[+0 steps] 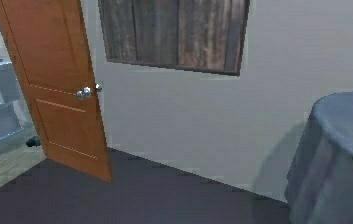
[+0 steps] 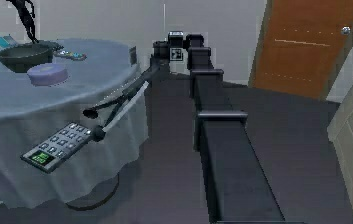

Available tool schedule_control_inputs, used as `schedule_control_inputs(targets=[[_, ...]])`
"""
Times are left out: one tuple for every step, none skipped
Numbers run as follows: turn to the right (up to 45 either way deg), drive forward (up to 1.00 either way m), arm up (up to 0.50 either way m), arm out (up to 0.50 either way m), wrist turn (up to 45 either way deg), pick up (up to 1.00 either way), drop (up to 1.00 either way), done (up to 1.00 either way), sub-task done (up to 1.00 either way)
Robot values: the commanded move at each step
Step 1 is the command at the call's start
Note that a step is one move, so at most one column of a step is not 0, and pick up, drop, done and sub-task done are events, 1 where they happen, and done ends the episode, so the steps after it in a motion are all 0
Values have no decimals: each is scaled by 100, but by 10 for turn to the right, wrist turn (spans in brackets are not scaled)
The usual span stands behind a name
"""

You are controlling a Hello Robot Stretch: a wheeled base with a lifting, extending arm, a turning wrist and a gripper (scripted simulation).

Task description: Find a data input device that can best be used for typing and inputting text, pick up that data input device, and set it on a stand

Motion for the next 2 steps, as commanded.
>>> schedule_control_inputs(targets=[[0, 0, 0, 0, -90, 0, 0, 0, 0], [0, 0, 0, -40, 0, 0, 0, 0, 0]])
